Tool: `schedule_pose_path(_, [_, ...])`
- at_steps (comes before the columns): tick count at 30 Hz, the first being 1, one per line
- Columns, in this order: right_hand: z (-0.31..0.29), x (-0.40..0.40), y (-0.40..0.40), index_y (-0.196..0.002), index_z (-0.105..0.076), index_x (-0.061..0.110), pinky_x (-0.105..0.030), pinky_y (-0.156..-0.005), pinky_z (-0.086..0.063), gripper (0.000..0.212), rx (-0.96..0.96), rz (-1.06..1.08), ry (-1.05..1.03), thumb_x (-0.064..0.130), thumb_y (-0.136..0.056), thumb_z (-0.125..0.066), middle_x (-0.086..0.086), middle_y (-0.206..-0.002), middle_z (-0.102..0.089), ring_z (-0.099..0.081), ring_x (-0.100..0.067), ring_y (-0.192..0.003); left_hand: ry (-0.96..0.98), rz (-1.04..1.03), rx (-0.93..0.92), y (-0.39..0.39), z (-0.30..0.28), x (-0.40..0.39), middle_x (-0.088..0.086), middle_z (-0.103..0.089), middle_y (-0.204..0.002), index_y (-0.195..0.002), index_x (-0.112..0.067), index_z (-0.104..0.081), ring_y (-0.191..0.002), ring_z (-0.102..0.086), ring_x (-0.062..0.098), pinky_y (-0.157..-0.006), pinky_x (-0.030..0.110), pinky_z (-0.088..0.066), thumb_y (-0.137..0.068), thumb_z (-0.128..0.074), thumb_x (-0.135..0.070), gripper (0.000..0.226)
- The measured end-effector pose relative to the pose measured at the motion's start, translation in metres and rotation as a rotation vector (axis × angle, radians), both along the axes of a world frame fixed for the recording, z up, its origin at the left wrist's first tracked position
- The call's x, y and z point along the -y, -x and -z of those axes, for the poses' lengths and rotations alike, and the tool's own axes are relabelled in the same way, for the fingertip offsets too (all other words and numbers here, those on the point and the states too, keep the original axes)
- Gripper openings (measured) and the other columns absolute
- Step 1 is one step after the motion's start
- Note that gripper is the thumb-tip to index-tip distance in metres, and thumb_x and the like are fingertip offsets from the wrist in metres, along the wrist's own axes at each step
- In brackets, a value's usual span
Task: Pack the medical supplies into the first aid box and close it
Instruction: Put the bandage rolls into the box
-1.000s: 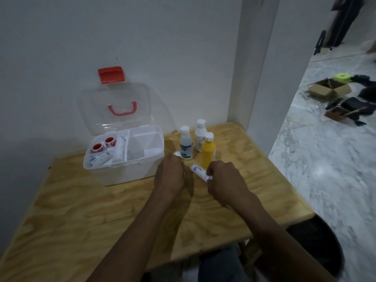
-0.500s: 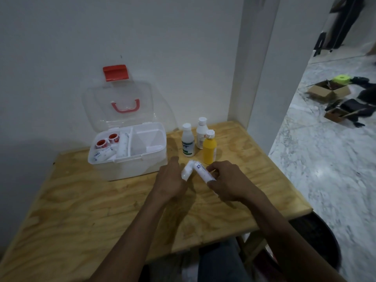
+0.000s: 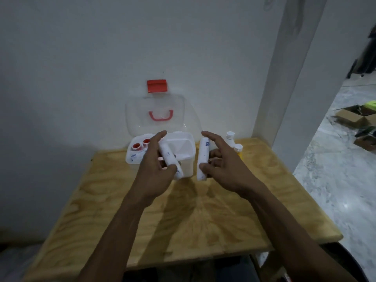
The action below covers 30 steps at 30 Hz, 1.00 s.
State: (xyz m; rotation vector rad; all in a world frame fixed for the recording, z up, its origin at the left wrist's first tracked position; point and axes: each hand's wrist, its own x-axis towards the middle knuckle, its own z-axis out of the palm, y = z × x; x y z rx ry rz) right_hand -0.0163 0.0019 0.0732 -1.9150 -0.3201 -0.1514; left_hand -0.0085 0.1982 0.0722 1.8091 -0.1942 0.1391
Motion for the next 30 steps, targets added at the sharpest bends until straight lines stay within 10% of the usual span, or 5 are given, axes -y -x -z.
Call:
schedule_pose_path(6, [-0.014, -0.025, -0.036, -0.13, -0.042, 0.037, -0.041, -0.074, -0.061, 0.057, 0.105, 0.115, -0.012, 0.014, -0.085, -0.069, 0.0, -0.1, -0.064, -0.068, -0.018, -0.081, -0.137, -0.187, 0.196, -0.03, -0.017, -0.025, 0.004, -0.058, -0.128, -0.139, -0.033, -0.042, -0.105, -0.064, 0.02, -0.087, 0.046, -0.057, -0.091, -0.061, -0.018, 0.053])
schedule_pose_path(16, [-0.011, -0.043, -0.088, -0.11, -0.055, 0.024, -0.01, -0.063, -0.05, 0.032, 0.182, 0.199, 0.186, 0.011, -0.085, -0.07, -0.001, -0.095, -0.07, -0.067, -0.011, -0.082, -0.426, -0.216, 0.269, -0.081, -0.011, -0.014, 0.001, -0.069, -0.107, -0.117, -0.015, -0.064, -0.081, -0.068, 0.012, -0.07, 0.011, -0.046, -0.084, -0.073, -0.016, 0.034])
schedule_pose_path(30, [0.003, -0.05, -0.109, -0.115, -0.066, 0.01, -0.04, -0.089, -0.055, 0.034, 0.031, 0.041, 0.601, 0.008, -0.081, -0.073, -0.011, -0.115, -0.066, -0.062, -0.026, -0.101, -0.878, -0.14, 0.149, -0.099, 0.023, -0.021, 0.005, -0.07, -0.116, -0.118, -0.025, -0.069, -0.114, -0.054, 0.029, -0.097, 0.045, -0.033, -0.088, -0.066, -0.03, 0.03])
